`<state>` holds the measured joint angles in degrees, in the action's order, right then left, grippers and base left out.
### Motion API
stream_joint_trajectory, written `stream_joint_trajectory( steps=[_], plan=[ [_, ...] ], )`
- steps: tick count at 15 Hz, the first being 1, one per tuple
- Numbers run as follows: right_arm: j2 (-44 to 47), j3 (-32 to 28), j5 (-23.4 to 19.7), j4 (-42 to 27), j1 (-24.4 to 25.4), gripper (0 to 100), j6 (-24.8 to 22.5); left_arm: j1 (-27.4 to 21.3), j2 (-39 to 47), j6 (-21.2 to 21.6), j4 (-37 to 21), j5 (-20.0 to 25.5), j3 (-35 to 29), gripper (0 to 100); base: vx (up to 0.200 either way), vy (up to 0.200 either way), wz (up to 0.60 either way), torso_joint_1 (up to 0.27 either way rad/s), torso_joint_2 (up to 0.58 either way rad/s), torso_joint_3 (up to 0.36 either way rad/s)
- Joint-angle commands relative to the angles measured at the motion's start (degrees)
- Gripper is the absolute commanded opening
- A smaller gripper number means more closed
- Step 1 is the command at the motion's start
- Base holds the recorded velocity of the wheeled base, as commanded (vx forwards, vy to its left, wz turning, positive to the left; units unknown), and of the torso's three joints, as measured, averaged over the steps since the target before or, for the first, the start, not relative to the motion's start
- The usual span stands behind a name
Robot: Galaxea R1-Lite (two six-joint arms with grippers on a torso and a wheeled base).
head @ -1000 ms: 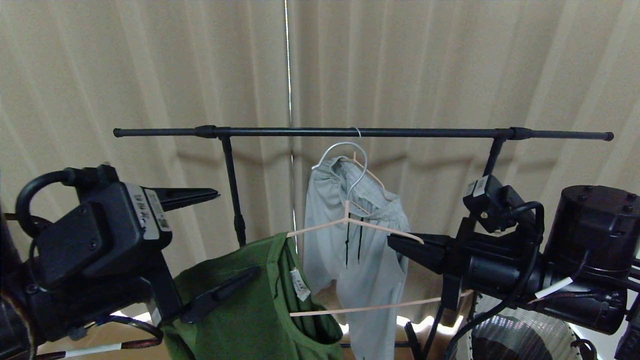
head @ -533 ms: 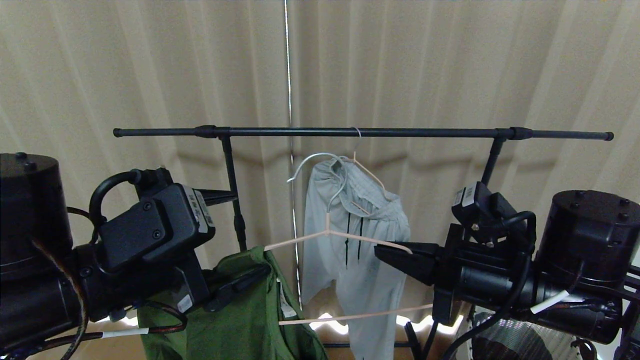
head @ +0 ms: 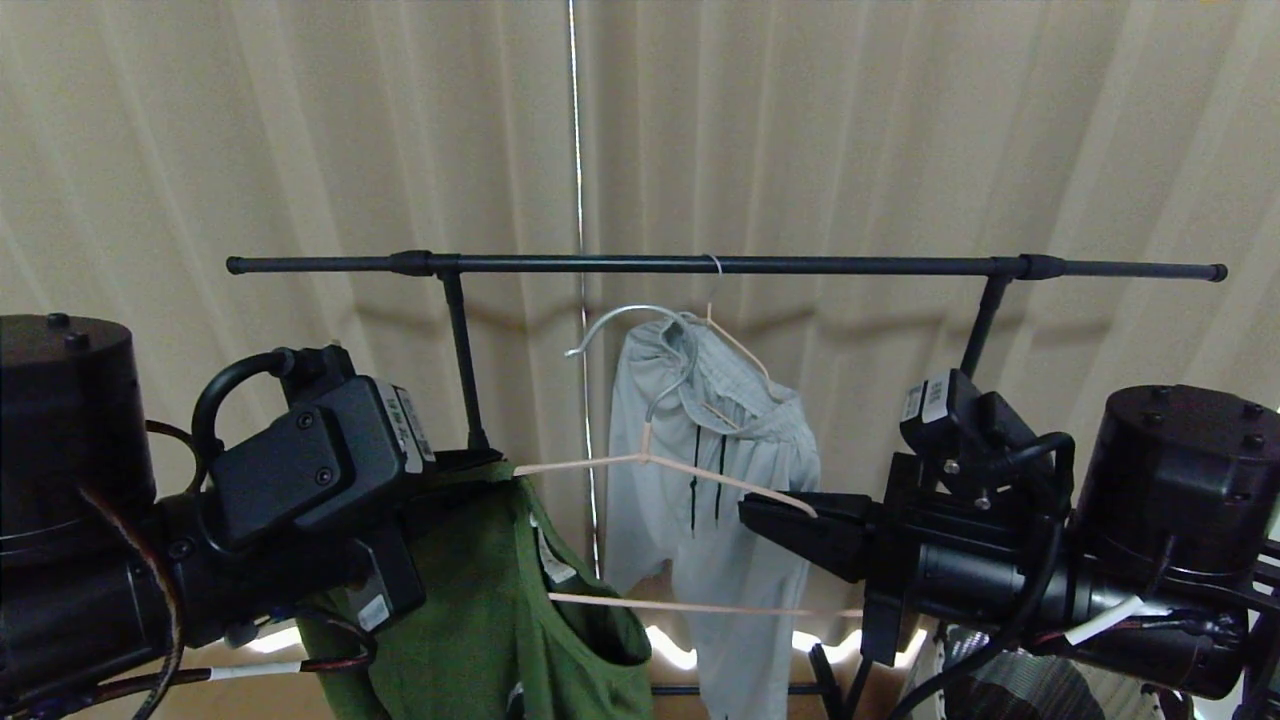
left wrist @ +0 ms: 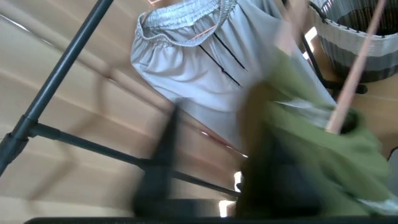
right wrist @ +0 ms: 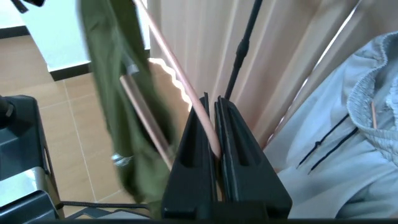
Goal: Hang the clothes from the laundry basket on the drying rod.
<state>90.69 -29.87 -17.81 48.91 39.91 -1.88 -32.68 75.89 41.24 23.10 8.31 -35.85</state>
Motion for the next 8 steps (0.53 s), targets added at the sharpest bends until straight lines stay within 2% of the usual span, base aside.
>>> stream_joint_trajectory(
  steps=[1,4,6,7,8],
  plan=[
    [-0.1,0.0,0.1,0.0,0.0,0,0.0,0.1,-0.1,0.0,0.1,-0.1,0.2,0,0.000,0.000,0.00,0.000,0.00,0.000],
    [-0.2,0.5,0.1,0.0,-0.1,0,-0.1,0.0,-0.5,-0.4,0.6,-0.1,1.4,0,0.000,0.000,0.00,0.000,0.00,0.000],
    [-0.2,1.2,0.1,0.0,0.0,0,-0.7,0.0,-0.7,-0.7,5.2,-0.1,3.9,0,0.000,0.000,0.00,0.000,0.00,0.000],
    [-0.1,1.3,0.1,0.1,0.0,100,-0.9,0.0,-0.7,-1.0,8.5,-0.1,5.7,0,0.000,0.000,0.00,0.000,0.00,0.000],
    [-0.1,1.3,0.3,0.2,-0.1,100,-0.9,0.1,-0.7,-1.1,10.3,-0.3,6.4,0,0.000,0.000,0.00,0.000,0.00,0.000]
  ],
)
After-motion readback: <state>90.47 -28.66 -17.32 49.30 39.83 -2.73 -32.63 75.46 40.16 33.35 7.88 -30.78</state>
